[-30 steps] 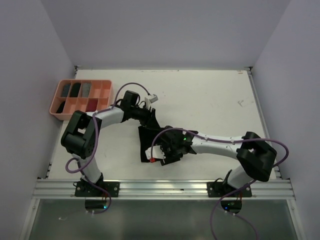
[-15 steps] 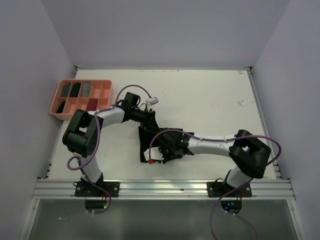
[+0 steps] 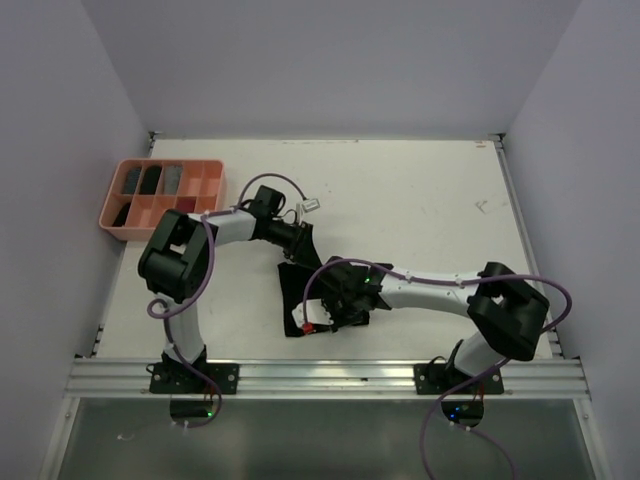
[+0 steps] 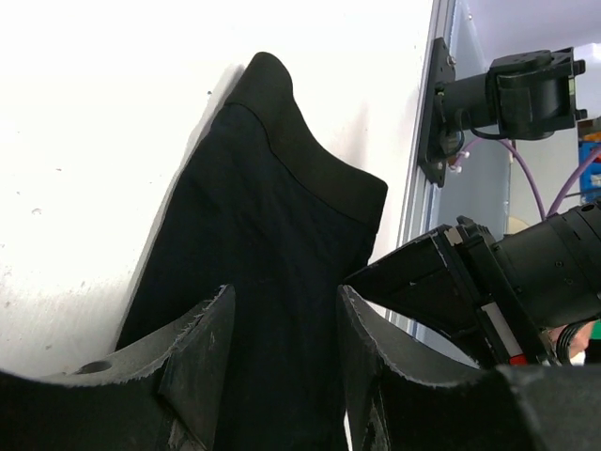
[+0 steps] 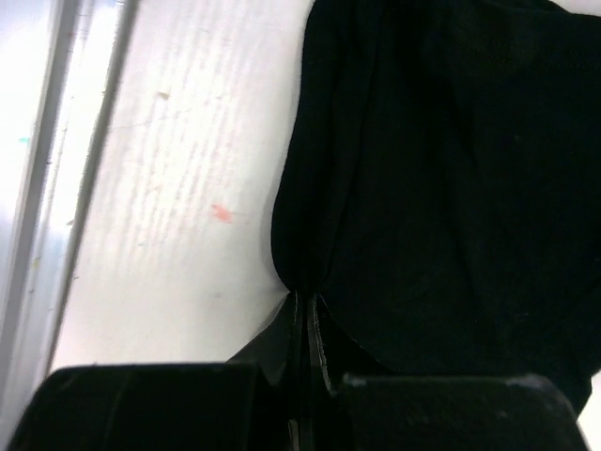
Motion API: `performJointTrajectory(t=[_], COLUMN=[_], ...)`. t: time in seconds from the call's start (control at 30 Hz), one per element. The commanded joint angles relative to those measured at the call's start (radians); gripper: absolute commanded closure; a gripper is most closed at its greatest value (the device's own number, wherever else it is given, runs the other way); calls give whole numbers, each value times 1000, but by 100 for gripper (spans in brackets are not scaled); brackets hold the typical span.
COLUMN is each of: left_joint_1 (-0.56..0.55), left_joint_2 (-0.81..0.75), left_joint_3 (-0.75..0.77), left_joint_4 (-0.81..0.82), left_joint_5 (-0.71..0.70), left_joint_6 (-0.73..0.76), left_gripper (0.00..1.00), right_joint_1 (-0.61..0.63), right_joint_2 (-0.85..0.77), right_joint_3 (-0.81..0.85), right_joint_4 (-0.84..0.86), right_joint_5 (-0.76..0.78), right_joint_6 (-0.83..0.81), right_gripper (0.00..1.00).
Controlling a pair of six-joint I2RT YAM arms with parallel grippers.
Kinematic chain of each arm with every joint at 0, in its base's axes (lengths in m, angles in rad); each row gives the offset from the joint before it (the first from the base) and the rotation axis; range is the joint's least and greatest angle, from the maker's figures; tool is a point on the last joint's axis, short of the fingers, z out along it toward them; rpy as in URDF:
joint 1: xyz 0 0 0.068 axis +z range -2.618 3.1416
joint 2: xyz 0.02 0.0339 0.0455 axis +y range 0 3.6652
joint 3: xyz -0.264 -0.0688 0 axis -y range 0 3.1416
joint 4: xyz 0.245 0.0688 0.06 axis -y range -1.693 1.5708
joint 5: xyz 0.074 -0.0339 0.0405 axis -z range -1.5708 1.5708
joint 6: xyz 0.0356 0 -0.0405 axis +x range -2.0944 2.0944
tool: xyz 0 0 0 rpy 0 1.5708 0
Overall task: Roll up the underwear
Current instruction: Fold the underwear
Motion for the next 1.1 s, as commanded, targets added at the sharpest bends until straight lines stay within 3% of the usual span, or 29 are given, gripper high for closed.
performJointTrajectory(t=[0.0, 0.23, 0.47, 0.77, 1.07], left_joint_1=[-2, -2, -8, -25, -28], left_joint_2=[16, 42, 85, 80, 93], left_joint_3=[35, -2, -6, -19, -28], left_joint_4=[-35, -113, -178, -190, -202], left_joint_5=[49, 0, -160, -287, -284], left_joint_6=[-6, 78, 138, 167, 182], left_gripper=[49, 49, 50, 50, 49], right_joint_1=[2, -2, -80, -217, -321], right_joint_2=[-42, -73, -67, 28, 203], right_joint_3=[41, 57, 150, 280, 449], right_joint_4=[-87, -144, -208, -307, -431], right_joint_5=[-88, -133, -217, -341, -418], right_joint_6=[-40, -17, 26, 26, -25], right_gripper=[100, 100, 100, 100, 100])
